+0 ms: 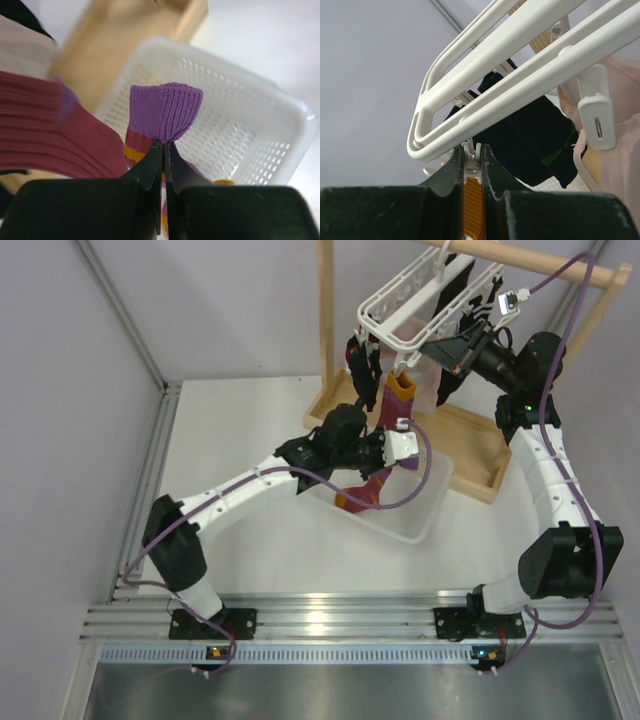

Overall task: Clip the socks to the hanger
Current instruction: Pick up the sock from the bin.

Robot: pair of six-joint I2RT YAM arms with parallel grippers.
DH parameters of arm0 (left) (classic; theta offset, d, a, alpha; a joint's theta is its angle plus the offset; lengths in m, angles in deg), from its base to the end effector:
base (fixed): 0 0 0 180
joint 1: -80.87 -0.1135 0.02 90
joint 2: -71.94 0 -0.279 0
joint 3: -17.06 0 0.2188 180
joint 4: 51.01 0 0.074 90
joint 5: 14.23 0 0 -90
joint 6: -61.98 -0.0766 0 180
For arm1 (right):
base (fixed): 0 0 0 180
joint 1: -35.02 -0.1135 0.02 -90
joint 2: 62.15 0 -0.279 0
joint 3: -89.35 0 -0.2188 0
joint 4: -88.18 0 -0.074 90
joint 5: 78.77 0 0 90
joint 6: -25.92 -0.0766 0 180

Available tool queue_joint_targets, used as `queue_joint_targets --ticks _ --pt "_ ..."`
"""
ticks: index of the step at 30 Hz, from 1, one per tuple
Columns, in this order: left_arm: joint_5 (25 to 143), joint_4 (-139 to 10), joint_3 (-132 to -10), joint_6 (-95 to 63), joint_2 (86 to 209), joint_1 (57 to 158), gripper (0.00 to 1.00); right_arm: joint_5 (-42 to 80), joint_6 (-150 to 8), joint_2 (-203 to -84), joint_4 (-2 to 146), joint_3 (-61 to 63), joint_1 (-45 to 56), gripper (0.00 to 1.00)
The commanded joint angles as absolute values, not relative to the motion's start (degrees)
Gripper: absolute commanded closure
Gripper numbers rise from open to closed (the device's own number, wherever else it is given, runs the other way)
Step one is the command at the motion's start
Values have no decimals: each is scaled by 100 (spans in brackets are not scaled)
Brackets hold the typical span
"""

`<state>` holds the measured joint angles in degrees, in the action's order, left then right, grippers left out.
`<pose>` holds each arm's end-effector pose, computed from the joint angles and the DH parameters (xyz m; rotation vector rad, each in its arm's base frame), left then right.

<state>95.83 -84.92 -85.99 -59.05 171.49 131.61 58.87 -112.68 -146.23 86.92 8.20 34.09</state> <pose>0.2395 -0.3345 0.3281 1.5405 1.4533 -0.5737 0.3240 0.0619 0.4761 -0.1452 1.5310 1.2510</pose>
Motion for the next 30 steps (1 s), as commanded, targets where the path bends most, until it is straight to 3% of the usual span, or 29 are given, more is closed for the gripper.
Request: queue_joint_targets --ticks 1,8,11,30 --pt "9406 -7423 -8158 -5624 16459 13185 100 5755 -11285 -14565 8870 867 3458 100" --pt "9197 -5524 -7180 -5176 15325 13185 100 5755 -11391 -14565 8985 841 3458 100" --pt "8791 -5506 -7417 -4859 15324 13159 100 5772 -11418 -14574 9011 841 3458 100" --pt "8939 -5039 -8638 -3613 15789 13053 100 5861 -11849 -14521 9161 937 3458 100"
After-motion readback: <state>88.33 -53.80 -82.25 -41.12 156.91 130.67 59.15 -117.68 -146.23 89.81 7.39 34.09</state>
